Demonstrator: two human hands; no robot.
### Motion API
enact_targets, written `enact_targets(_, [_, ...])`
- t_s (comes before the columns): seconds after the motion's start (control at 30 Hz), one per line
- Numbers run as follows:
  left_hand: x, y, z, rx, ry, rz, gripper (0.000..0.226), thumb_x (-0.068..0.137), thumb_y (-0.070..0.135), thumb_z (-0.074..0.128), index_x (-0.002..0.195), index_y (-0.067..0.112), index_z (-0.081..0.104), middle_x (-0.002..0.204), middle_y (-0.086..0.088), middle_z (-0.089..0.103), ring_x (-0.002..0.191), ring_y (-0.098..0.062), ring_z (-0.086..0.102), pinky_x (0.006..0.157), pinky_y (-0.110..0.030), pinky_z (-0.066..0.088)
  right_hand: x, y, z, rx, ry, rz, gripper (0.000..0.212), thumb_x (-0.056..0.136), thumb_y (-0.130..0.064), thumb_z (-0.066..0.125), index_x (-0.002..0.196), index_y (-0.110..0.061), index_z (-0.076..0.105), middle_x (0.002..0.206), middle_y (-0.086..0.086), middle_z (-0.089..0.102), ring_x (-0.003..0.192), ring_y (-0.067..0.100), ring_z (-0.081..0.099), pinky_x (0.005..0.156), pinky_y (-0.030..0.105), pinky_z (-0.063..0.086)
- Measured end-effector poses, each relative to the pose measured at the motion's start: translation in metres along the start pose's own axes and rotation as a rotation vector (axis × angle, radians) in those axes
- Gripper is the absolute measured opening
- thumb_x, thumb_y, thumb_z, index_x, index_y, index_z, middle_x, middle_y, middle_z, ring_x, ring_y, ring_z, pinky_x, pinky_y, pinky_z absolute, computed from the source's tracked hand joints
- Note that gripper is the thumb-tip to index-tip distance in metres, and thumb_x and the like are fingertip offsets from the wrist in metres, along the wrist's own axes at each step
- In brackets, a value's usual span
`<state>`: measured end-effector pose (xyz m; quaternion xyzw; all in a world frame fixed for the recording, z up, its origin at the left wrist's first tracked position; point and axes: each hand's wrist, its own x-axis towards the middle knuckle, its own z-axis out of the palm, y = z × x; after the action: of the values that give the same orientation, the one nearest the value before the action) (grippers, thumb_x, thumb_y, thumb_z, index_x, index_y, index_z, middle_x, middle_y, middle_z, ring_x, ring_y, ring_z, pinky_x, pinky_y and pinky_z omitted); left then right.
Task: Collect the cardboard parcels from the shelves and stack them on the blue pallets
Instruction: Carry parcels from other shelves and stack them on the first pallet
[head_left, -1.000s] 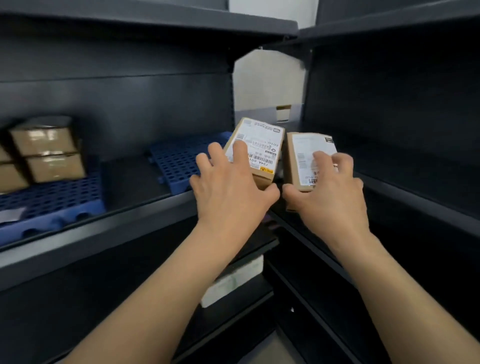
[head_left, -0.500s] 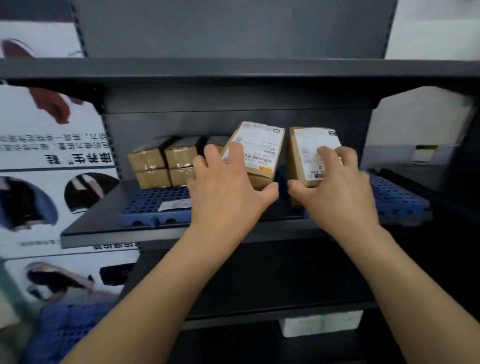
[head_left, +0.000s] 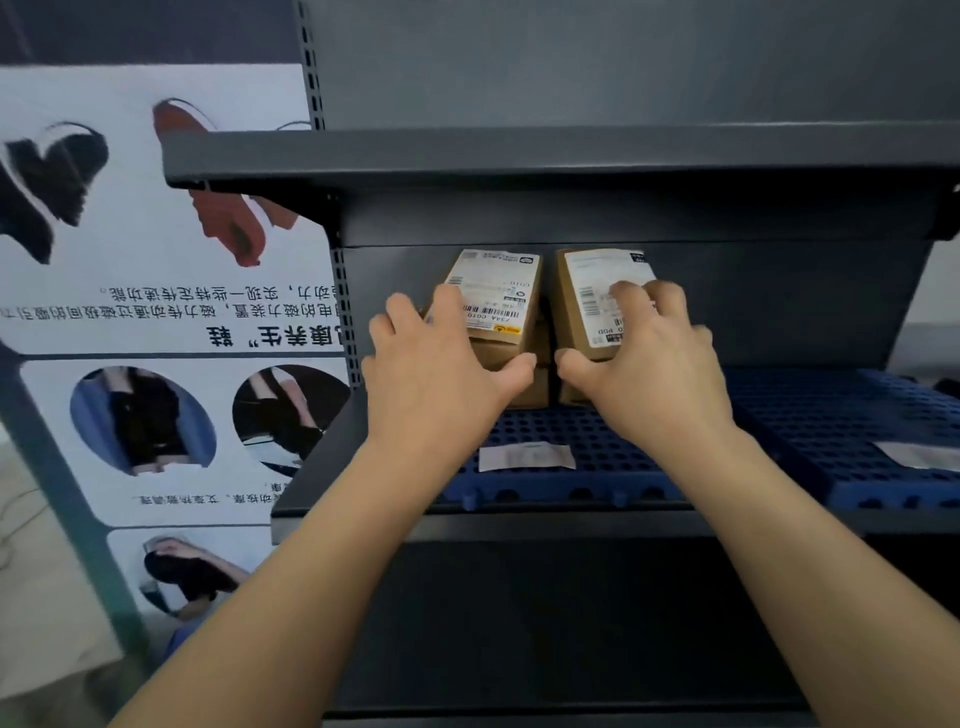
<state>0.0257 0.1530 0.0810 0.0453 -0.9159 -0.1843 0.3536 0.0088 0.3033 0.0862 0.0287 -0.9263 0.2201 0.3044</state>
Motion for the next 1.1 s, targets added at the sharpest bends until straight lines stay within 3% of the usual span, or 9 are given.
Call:
enact_targets(0.3, [0.056,-0.057,0.013,-0.062,0.028,-0.046,0.08,0.073,0.061,0.06,0.134,0.016,0.037,0.125,-0.02,0.041,0.117,-0.037,0.037,0.088,-0.043,0.04,0.046,-0.041,0.036,-0.024,-0.03,-0.004,0.074,0.082,-0.052,0.061,0.141,-0.019,0.034,0.143,0.005,0.031,0.122,0.04,0.038,0.092,0.048,0.043])
enact_targets(0.47, [0.076,-0.061,0.029,-0.034,0.014,-0.086,0.082,0.072,0.064,0.058,0.136,0.017,0.035,0.128,-0.021,0.04,0.121,-0.037,0.035,0.092,-0.044,0.039,0.068,-0.047,0.049,-0.055,-0.122,-0.006,0.074,0.083,-0.054,0.058,0.143,-0.02,0.031,0.145,0.003,0.03,0.128,0.037,0.034,0.092,0.048,0.043])
enact_targets(0.67, [0.088,-0.059,0.047,0.003,0.078,-0.074,0.083,0.072,0.062,0.06,0.134,0.012,0.038,0.122,-0.023,0.042,0.115,-0.039,0.038,0.086,-0.045,0.042,0.09,-0.037,0.06,-0.037,-0.099,-0.082,0.075,0.082,-0.054,0.06,0.142,-0.016,0.035,0.144,0.006,0.033,0.126,0.041,0.037,0.093,0.047,0.044])
enact_targets(0.87, [0.104,-0.063,0.051,-0.032,0.051,-0.169,0.081,0.073,0.064,0.059,0.132,0.013,0.038,0.125,-0.023,0.04,0.117,-0.039,0.038,0.088,-0.044,0.041,0.113,-0.036,0.069,-0.045,-0.123,-0.105,0.075,0.082,-0.057,0.058,0.142,-0.018,0.035,0.142,0.007,0.035,0.126,0.041,0.037,0.091,0.046,0.044])
enact_targets(1.1, [0.122,-0.07,0.06,-0.054,0.003,-0.146,0.081,0.073,0.067,0.056,0.131,0.013,0.039,0.124,-0.023,0.043,0.119,-0.039,0.039,0.093,-0.042,0.039,0.125,-0.046,0.08,-0.072,-0.146,-0.072,0.071,0.085,-0.059,0.052,0.141,-0.019,0.035,0.142,0.009,0.035,0.127,0.041,0.036,0.092,0.046,0.043])
